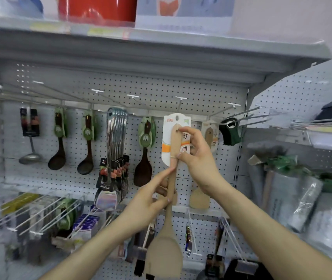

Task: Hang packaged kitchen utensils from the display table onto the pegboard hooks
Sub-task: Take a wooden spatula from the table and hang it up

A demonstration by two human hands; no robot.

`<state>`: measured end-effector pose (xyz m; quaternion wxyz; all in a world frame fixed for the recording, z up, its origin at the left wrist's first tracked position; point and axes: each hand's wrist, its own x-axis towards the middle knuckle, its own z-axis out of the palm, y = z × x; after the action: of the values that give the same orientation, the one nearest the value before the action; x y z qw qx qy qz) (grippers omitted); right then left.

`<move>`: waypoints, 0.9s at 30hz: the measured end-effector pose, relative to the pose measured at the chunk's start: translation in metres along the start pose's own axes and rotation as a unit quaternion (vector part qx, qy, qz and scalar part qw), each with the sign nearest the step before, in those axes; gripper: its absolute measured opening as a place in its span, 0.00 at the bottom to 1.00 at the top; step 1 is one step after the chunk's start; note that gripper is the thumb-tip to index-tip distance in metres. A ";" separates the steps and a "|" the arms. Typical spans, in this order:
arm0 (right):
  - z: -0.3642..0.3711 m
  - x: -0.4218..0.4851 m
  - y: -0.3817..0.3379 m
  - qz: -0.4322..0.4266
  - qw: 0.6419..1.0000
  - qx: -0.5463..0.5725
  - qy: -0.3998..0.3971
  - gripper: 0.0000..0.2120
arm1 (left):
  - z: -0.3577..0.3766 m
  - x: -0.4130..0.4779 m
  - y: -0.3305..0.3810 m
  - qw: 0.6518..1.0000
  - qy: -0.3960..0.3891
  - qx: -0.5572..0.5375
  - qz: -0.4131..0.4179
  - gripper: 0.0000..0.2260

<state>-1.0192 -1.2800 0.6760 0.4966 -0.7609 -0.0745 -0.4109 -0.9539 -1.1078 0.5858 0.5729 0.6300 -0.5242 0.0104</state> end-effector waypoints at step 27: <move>0.016 0.036 0.032 -0.062 0.994 0.005 0.093 0.34 | -0.021 0.063 -0.063 0.997 -0.052 -0.036 0.049 0.36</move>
<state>-0.9703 -1.2939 0.6761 0.4792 -0.7108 -0.0774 -0.5090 -0.8706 -1.1460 0.5867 0.5660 0.5824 -0.5834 -0.0137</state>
